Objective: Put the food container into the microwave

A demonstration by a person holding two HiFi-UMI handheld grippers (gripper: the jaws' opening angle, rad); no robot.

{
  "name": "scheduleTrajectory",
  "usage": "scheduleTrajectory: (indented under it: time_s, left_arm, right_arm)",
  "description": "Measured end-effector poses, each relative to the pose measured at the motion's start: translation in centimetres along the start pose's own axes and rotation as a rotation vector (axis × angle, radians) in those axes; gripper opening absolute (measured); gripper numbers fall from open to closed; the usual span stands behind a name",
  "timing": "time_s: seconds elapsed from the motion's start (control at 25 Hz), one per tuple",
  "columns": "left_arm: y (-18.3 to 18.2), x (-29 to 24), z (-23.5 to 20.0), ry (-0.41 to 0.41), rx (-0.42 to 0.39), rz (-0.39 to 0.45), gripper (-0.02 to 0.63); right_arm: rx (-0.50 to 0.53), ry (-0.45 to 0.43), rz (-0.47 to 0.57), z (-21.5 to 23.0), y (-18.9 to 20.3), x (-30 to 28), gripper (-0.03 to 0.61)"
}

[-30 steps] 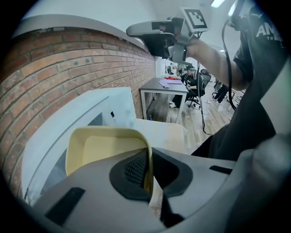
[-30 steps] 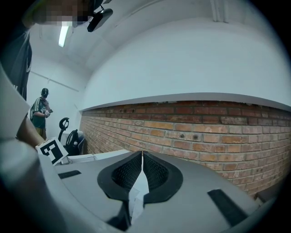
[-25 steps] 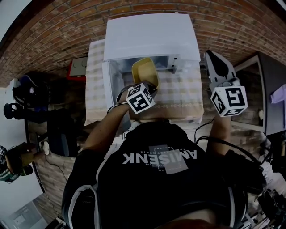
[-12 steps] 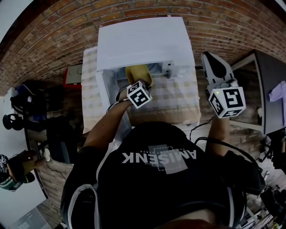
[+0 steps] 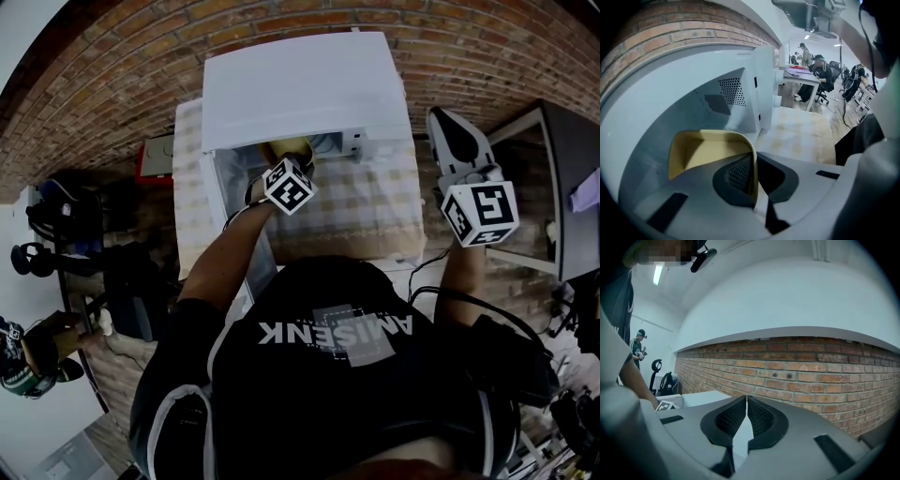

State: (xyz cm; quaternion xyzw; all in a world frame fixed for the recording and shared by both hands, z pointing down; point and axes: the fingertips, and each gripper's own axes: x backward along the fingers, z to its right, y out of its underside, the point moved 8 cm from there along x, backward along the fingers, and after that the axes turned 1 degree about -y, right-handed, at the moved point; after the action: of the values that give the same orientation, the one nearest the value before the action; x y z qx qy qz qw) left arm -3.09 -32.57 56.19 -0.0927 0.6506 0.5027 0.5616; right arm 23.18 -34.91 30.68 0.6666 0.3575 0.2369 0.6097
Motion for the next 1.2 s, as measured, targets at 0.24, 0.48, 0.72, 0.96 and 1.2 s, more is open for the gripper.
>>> scheduleTrajectory:
  time_s: [0.24,0.48,0.72,0.96,1.2]
  left_arm:
    - [0.0,-1.3,-1.3,-0.032,-0.018,-0.02,0.015]
    - [0.6,-2.5,-3.0,-0.044,0.018,-0.039,0.015]
    - [0.8,-3.5,-4.3,-0.051,0.026,-0.051,0.015]
    - [0.8,-4.6,-5.2,-0.057,0.023,-0.041,0.015]
    - [0.3,-5.0,-5.2,-0.105,-0.066,-0.024,0.015]
  right_arm:
    - [0.0,0.003,0.0,-0.1,0.0,0.0,0.043]
    - [0.009,0.008,-0.017,-0.2,0.0,-0.1,0.043]
    - [-0.004,0.022,-0.046,-0.5,0.9,0.1,0.043]
    - [-0.018,0.049,-0.066,-0.6,1.4,0.8,0.043]
    - [-0.025,0.073,-0.089,-0.4,2.1,1.2,0.043]
